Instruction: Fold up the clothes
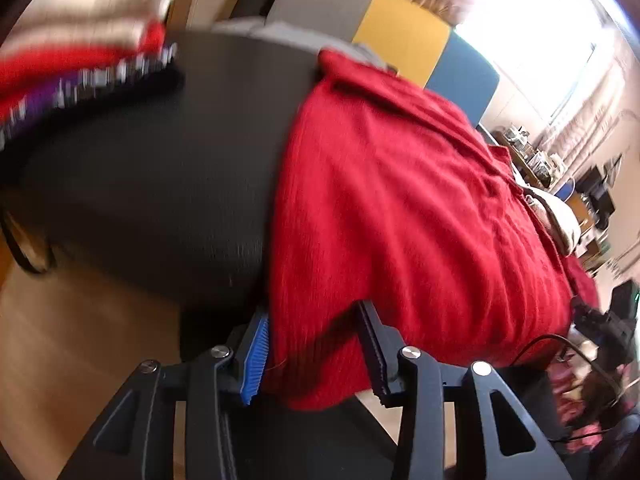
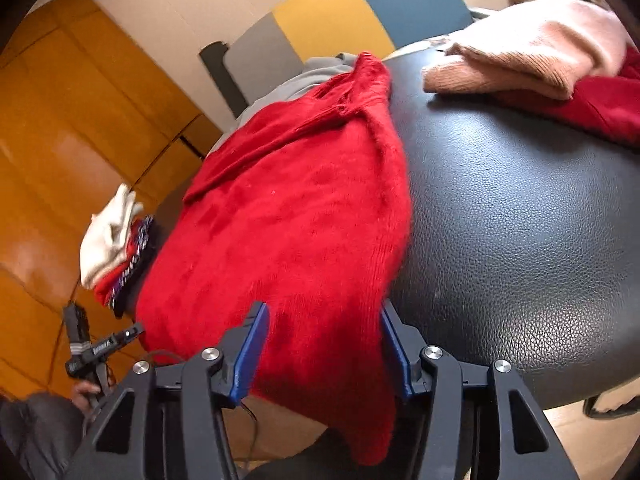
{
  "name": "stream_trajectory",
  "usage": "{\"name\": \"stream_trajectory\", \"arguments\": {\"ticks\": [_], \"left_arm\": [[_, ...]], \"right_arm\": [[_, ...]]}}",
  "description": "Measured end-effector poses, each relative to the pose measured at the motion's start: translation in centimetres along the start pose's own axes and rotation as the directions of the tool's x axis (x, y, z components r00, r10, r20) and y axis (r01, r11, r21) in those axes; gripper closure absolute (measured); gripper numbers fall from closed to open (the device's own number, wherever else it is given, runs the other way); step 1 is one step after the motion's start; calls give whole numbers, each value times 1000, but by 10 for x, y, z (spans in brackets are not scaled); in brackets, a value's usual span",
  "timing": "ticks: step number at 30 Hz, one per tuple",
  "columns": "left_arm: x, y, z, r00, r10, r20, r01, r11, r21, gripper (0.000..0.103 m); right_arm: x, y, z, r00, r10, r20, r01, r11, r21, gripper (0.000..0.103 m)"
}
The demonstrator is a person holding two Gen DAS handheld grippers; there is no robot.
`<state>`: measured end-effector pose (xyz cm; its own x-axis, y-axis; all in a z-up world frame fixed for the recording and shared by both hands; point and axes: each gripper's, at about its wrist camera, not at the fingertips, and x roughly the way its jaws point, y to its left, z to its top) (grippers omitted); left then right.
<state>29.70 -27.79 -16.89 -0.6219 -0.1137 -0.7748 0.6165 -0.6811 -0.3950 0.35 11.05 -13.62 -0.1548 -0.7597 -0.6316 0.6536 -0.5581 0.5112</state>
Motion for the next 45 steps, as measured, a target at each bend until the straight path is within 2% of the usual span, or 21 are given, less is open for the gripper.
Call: {"name": "stream_trajectory", "arguments": {"ticks": [2, 3, 4, 6, 8, 11, 13, 14, 17, 19, 20, 22, 24, 26, 28, 30, 33, 37, 42, 44, 45], "left_arm": [[3, 0, 1, 1000, -11, -16, 11, 1000, -6, 60], [4, 0, 2, 1000, -15, -20, 14, 1000, -6, 60], [5, 1, 4, 1000, -18, -24, 18, 1000, -7, 60], [5, 2, 5, 999, -29, -35, 28, 999, -23, 61], [3, 0, 3, 997, -60, -49, 59, 998, -31, 65], [3, -5, 4, 991, -119, -57, 117, 993, -30, 69], [0, -11, 2, 991, -125, -55, 124, 992, -12, 69], [-1, -14, 3, 990, -132, -50, 131, 991, -9, 69], [-1, -20, 4, 989, -144, -42, 144, 990, -6, 68], [4, -19, 6, 987, -155, -52, 154, 988, -25, 63], [5, -18, 8, 984, -170, -55, 168, 985, -36, 60], [6, -17, 10, 981, -179, -73, 176, 983, -42, 60], [5, -15, 13, 976, -190, -109, 186, 982, -42, 72], [0, -15, 16, 964, -230, -131, 227, 973, -37, 93], [-10, -19, 20, 949, -287, -131, 287, 958, -17, 94], [-20, -19, 30, 921, -373, -111, 372, 928, -29, 94], [-36, -23, 52, 872, -486, -49, 486, 874, -31, 95], [-47, -31, 88, 815, -580, 17, 580, 815, -3, 95], [-42, -42, 146, 739, -665, 109, 667, 745, 21, 95], [-33, -48, 171, 737, -664, 127, 665, 746, 40, 95], [-27, -51, 186, 739, -660, 135, 660, 750, 52, 95]], "right_arm": [[1, 3, -4, 999, 26, 21, -25, 999, -35, 36], [2, 5, -6, 998, 45, 31, -44, 998, -54, 24], [4, 10, -8, 998, 49, 34, -46, 994, -98, 15], [9, 24, -12, 999, 29, 27, -23, 981, -190, 4], [16, 38, -14, 1000, -30, 0, 29, 962, -270, 1], [13, 33, -7, 999, -7, -43, -2, 976, -216, 3], [10, 28, -5, 998, -16, -58, 5, 983, -182, 13], [9, 29, -5, 997, -23, -71, 10, 984, -178, 14], [7, 29, -8, 995, -37, -88, 22, 986, -162, 33], [5, 22, -9, 995, -56, -85, 45, 991, -126, 78], [4, 16, -11, 995, -68, -79, 60, 993, -98, 85], [3, 8, -13, 996, -53, -78, 48, 997, -58, 89], [2, 9, -13, 995, -56, -79, 50, 996, -68, 89], [1, 8, -11, 995, -41, -87, 37, 998, -43, 90], [3, 8, -9, 994, 54, -98, -54, 999, 9, 91], [5, 8, -6, 984, 149, -103, -143, 988, 61, 91], [9, 16, 3, 960, 272, -62, -263, 958, 118, 91], [18, 28, 29, 923, 385, 2, -382, 913, 142, 91], [28, 37, 83, 871, 477, 118, -490, 859, 151, 93], [34, 36, 107, 862, 480, 162, -502, 852, 147, 93], [38, 37, 120, 867, 469, 167, -491, 860, 135, 93]]}}
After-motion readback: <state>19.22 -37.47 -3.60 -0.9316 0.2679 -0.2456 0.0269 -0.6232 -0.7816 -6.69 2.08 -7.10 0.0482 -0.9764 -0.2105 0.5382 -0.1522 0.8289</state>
